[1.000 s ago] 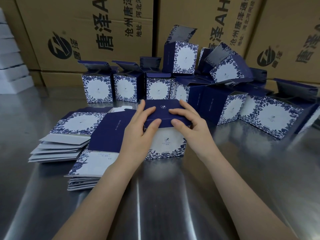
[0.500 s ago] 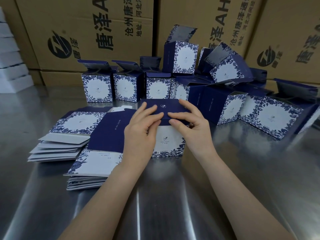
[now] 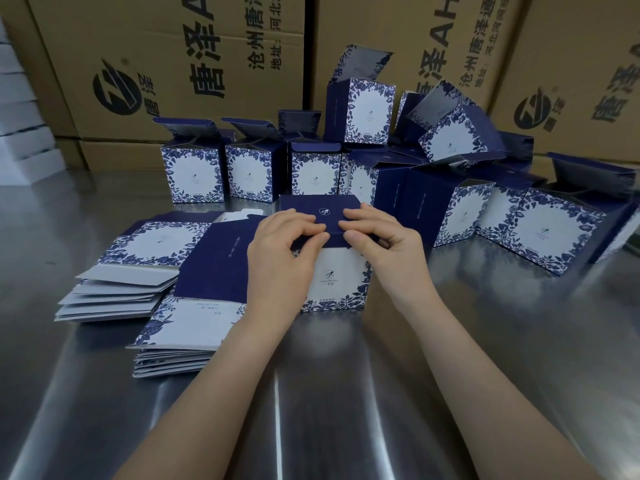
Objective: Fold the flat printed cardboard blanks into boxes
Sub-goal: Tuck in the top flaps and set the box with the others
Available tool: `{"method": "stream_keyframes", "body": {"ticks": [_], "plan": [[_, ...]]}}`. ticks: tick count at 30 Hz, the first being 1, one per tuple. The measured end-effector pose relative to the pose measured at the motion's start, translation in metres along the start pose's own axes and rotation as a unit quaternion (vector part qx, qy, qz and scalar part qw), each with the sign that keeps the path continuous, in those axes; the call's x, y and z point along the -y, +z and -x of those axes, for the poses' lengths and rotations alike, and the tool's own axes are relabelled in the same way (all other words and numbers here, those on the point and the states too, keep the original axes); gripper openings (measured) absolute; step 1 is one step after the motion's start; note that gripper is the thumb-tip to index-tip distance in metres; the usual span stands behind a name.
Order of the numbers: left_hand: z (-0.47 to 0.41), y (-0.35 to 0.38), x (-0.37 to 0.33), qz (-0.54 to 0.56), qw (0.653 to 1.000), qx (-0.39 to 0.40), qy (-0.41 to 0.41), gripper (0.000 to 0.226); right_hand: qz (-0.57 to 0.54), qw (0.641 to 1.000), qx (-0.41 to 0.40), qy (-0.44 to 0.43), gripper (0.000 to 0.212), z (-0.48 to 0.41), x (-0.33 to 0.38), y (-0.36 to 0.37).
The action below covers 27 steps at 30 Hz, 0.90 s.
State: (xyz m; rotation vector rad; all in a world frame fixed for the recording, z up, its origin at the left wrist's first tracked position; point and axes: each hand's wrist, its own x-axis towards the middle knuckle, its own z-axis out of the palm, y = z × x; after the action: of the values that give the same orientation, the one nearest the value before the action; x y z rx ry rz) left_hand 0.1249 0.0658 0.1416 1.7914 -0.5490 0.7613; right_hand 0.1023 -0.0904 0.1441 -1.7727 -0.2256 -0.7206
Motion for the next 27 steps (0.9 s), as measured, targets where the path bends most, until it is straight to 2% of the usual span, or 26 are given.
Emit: {"method": "stream_keyframes", "body": {"ticks": [5,9,12,16,21,27], "plan": [[-0.003,-0.002,0.0,0.018,1.0,0.006,-0.023,0.012,0.011,1.0,-0.007,-0.013,0.029,-0.001,-0.002,0.003],[-0.008,-0.014,0.006,0.094,0.993,0.039,-0.066,0.021,-0.023,1.0,0.018,0.003,0.026,-0.001,-0.002,-0.004],[-0.011,-0.018,0.008,0.13,0.987,0.036,-0.093,0.025,-0.034,0.999,0.006,0.003,0.026,-0.002,-0.003,-0.003],[-0.012,-0.016,0.008,0.128,0.987,0.032,-0.095,0.028,-0.022,1.0,-0.004,-0.007,0.027,-0.005,-0.005,0.0],[-0.016,-0.025,0.01,0.163,0.978,0.065,-0.114,0.026,-0.113,0.993,0.015,0.02,0.022,-0.005,-0.007,-0.01],[-0.017,-0.024,0.009,0.164,0.979,0.062,-0.108,0.027,-0.122,0.992,-0.002,0.016,0.024,-0.006,-0.01,-0.007]]}}
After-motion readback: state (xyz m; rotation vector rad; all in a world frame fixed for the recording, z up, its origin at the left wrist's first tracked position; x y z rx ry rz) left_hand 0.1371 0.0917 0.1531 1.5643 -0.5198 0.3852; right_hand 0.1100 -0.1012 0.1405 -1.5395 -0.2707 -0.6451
